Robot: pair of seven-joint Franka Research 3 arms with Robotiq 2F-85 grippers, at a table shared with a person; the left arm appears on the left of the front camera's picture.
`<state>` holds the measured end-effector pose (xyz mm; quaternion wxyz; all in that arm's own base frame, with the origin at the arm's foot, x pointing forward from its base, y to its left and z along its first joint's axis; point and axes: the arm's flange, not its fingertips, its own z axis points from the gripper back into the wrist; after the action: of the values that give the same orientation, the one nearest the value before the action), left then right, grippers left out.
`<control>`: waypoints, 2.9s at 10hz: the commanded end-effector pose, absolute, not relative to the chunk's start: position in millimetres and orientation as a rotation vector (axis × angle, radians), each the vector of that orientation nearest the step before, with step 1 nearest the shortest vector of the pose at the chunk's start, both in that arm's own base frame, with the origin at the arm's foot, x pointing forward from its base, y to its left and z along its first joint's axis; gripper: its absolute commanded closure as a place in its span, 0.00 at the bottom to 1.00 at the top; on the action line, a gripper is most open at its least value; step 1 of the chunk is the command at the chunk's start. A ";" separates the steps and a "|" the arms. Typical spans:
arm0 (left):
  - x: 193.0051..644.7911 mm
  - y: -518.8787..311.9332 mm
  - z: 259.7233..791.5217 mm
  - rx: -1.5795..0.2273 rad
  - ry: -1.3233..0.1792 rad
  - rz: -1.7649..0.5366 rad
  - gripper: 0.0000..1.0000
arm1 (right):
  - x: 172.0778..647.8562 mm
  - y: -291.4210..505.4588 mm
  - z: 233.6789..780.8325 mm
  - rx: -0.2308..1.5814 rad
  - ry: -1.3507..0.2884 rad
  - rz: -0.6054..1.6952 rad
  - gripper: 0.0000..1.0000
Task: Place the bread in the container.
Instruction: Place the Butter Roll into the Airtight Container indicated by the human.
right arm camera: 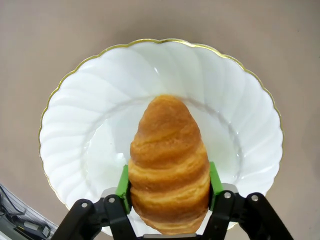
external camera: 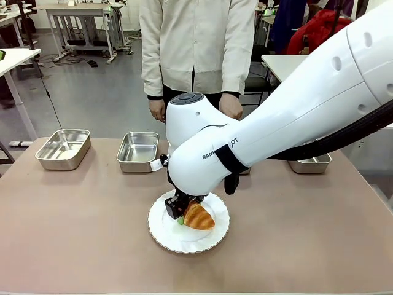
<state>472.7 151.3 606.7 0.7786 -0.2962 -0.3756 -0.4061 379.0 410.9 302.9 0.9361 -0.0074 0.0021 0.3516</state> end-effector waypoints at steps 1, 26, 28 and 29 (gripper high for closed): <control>471.5 150.1 608.0 -0.641 -0.815 -0.881 0.00 | 384.2 408.8 309.8 -0.062 0.023 0.709 0.26; 471.5 150.1 608.0 -0.641 -0.815 -0.881 0.00 | 595.5 269.6 388.0 0.015 -0.254 -0.043 0.72; 471.5 150.1 608.0 -0.641 -0.815 -0.881 0.00 | 593.3 265.2 382.9 0.004 -0.253 -0.034 0.17; 471.5 150.1 608.0 -0.641 -0.815 -0.881 0.00 | 594.1 266.7 384.1 -0.001 -0.250 -0.032 0.15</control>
<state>472.8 152.0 606.4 0.7791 -0.2961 -0.3755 -0.4055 595.9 267.4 380.5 0.9933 0.0000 -0.1153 -0.0104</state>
